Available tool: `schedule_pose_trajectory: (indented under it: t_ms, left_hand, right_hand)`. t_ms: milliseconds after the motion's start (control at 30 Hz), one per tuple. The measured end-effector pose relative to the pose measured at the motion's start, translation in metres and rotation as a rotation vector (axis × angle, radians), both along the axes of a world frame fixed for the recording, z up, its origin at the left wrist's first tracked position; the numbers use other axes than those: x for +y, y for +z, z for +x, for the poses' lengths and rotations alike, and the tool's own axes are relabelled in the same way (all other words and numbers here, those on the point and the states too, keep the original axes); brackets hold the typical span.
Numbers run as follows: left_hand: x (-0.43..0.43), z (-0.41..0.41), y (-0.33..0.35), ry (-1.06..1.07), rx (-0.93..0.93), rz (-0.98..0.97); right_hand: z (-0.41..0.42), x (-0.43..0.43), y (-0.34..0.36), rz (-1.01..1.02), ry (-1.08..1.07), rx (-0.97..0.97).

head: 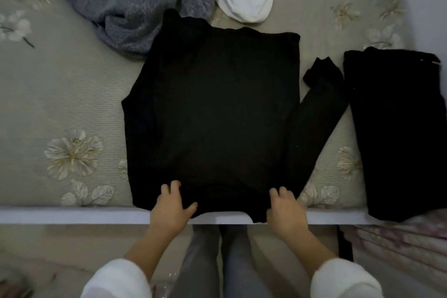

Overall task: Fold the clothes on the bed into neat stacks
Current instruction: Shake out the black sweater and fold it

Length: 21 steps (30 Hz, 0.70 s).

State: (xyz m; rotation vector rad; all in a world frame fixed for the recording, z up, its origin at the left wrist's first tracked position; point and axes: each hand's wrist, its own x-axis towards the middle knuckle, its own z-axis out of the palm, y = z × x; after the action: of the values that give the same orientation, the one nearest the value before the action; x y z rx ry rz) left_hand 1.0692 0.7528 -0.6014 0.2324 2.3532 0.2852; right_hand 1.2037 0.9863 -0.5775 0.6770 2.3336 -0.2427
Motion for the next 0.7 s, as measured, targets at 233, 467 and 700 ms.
schedule_pose_trajectory:
  t_ms: [233, 467, 700]
  left_hand:
    - [0.0, 0.003, -0.009, -0.275, -0.029, -0.201]
    - [0.016, -0.024, 0.005, -0.405, -0.231, -0.263]
    - [0.116, -0.028, -0.005, -0.297, 0.135, 0.119]
  right_hand:
    - [0.006, -0.005, -0.022, 0.014, -0.005, -0.186]
    - [-0.022, 0.049, -0.011, -0.245, -0.585, 0.149]
    - [-0.033, 0.143, -0.011, -0.169, -1.056, 0.541]
